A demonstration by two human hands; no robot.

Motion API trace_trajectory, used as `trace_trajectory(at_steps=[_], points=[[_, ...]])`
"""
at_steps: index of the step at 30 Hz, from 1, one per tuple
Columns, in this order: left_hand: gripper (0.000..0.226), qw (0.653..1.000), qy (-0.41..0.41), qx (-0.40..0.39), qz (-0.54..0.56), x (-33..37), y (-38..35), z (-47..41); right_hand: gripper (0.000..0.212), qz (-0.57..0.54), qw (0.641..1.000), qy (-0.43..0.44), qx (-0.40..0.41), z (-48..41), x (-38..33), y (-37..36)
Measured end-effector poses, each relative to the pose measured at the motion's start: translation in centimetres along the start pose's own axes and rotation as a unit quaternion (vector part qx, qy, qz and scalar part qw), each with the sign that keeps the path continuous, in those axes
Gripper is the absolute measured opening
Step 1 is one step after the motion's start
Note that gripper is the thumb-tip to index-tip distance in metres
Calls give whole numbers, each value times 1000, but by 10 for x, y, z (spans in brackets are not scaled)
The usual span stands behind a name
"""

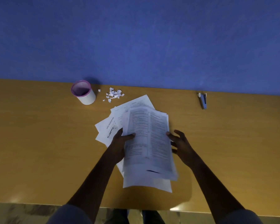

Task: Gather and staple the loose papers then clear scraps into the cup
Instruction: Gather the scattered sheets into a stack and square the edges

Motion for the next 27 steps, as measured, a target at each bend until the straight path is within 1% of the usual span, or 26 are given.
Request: trace_trajectory(at_steps=[1, 2, 3, 5, 7, 9, 11, 13, 15, 18, 21, 23, 27], points=[[53, 1000, 9, -2, 12, 1, 1, 0, 71, -8, 999, -24, -29, 1, 0, 0], [55, 1000, 16, -4, 18, 1, 1, 0, 62, -8, 998, -32, -56, 2, -1, 0], [55, 1000, 20, -7, 21, 2, 1, 0, 51, -6, 997, -36, -68, 3, -1, -2], [53, 999, 26, -15, 17, 3, 2, 1, 39, -25, 995, -56, -83, 8, -1, -5], [49, 999, 36, -30, 12, 4, 2, 2, 36, -54, 988, -87, -116, 11, 0, -7], [41, 999, 38, -36, -2, 6, 2, 5, 40, -48, 989, -82, -116, 10, 0, -8], [37, 999, 27, -26, -27, 7, 2, 5, 39, -19, 996, -32, -86, 6, 1, -8], [47, 998, 5, -5, -63, 10, 4, 5, 33, 2, 998, 41, -49, 4, -1, -8], [57, 996, -28, -2, -87, 15, 3, 4, 35, 29, 995, 97, -9, 5, -7, -9], [51, 989, -81, 18, -120, 30, -4, 3, 35, 76, 983, 162, 38, 17, -24, -17], [50, 979, -143, 28, -141, 51, -12, 3, 31, 74, 969, 229, 53, 32, -43, -23], [47, 972, -188, 32, -139, 68, -18, 5, 32, 61, 957, 279, 56, 41, -54, -27], [52, 954, -267, 41, -127, 95, -26, 13, 36, 20, 941, 334, 56, 53, -68, -33]])
Point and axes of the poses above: each hand's wrist, its own z-axis away from the middle knuckle, its own y-axis out of the back of the hand, x = y × z, the point moved 1 cm from there along -z, towards the middle knuckle, and after that the axes turned 9 degrees about -y, right-handed, at the moved point
